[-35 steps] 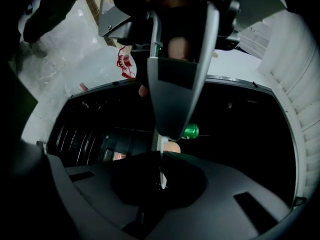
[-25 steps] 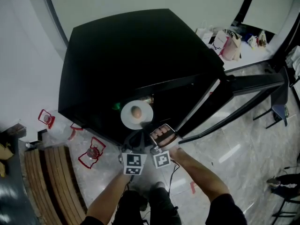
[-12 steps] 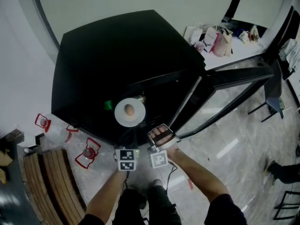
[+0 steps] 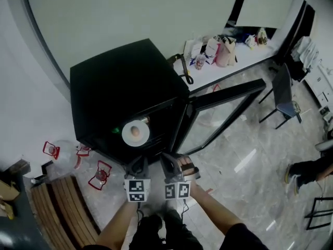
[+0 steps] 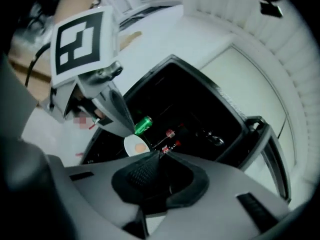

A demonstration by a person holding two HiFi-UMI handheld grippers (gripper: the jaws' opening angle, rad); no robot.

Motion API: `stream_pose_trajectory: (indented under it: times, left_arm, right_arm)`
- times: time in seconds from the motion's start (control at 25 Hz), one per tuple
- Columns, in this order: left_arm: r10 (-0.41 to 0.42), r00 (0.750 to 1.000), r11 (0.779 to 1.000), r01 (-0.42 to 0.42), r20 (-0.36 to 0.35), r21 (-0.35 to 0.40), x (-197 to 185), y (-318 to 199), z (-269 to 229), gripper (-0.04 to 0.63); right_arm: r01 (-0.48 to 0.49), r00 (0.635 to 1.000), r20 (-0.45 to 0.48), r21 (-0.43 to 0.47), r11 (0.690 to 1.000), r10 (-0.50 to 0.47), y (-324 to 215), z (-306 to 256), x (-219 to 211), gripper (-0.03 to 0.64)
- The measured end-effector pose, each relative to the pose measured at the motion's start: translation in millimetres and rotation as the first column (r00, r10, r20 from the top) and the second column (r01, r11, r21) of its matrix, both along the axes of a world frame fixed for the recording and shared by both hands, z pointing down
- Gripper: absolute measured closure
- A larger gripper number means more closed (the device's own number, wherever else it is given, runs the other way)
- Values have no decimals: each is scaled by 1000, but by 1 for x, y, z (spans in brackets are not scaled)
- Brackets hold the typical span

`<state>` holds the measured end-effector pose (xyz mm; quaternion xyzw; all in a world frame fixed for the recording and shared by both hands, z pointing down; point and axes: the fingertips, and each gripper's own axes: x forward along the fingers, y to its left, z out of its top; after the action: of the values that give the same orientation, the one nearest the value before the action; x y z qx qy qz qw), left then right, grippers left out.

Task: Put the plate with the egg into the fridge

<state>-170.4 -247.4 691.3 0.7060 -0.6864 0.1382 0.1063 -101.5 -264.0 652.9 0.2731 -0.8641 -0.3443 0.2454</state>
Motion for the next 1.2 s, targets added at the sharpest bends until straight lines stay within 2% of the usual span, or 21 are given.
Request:
stream_pose_trajectory:
  times: [0.08,0.16,0.32,0.44,0.6,0.72,0.8,1.0,1.2]
  left_arm:
    - [49,999,999,-49,-3,24,18,9,-35,586]
    - [107,994,993,-107,2,54,39,18,-66,586]
    - [190,982,977,-189,-3,103,70,31,-104,586]
    - [238,971,963,-237,2,131,90,33,-126,586]
    - [308,951,939,-307,16,155,120,24,-146,586]
    - [357,934,921,-356,26,159,149,15,-150,586]
    - [386,922,907,-386,36,165,173,4,-154,586]
    - [439,898,880,-438,42,183,240,-46,-163,586]
    - [441,896,879,-441,45,180,299,-111,-163,586]
  right_arm:
    - [-50,995,81,-134,990,62,12,-28,17,591]
    - [-82,982,147,-256,963,122,22,-47,32,591]
    - [-107,936,249,-475,873,250,36,-68,61,591]
    - [-104,899,297,-570,815,322,42,-79,88,591]
    - [-105,841,360,-624,775,404,34,-92,133,589]
    - [-111,820,380,-630,769,429,24,-96,168,589]
    - [-113,820,379,-627,771,429,11,-98,195,576]
    - [-112,845,342,-640,760,412,-51,-94,268,494]
    - [-110,877,292,-652,750,382,-134,-85,336,431]
